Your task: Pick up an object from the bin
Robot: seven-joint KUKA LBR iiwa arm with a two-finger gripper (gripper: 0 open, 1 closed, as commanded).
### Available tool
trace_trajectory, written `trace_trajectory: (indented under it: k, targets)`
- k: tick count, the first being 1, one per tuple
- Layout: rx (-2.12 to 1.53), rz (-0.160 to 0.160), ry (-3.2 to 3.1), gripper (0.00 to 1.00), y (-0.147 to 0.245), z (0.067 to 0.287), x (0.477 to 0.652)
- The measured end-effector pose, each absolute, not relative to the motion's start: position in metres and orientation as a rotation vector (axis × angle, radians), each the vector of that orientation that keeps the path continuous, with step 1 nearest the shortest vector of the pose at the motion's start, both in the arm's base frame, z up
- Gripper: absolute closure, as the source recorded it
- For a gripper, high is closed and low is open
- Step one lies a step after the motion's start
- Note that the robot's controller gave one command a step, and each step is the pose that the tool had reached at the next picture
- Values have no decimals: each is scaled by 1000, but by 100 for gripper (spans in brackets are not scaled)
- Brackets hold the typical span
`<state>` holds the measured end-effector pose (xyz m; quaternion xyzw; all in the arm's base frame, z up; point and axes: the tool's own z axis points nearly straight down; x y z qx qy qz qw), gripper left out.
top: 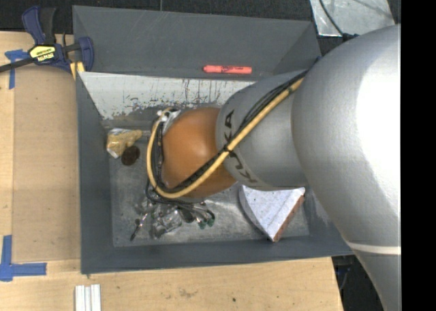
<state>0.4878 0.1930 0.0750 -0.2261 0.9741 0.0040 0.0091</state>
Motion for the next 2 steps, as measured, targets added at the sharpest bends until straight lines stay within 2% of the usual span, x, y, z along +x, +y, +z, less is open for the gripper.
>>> trace_trajectory:
  k: [1, 2]
  targets:
    - [-705, 13, 3043, 100, 193, 75, 488]
    - [-649, 1, 3079, 100, 187, 111, 486]
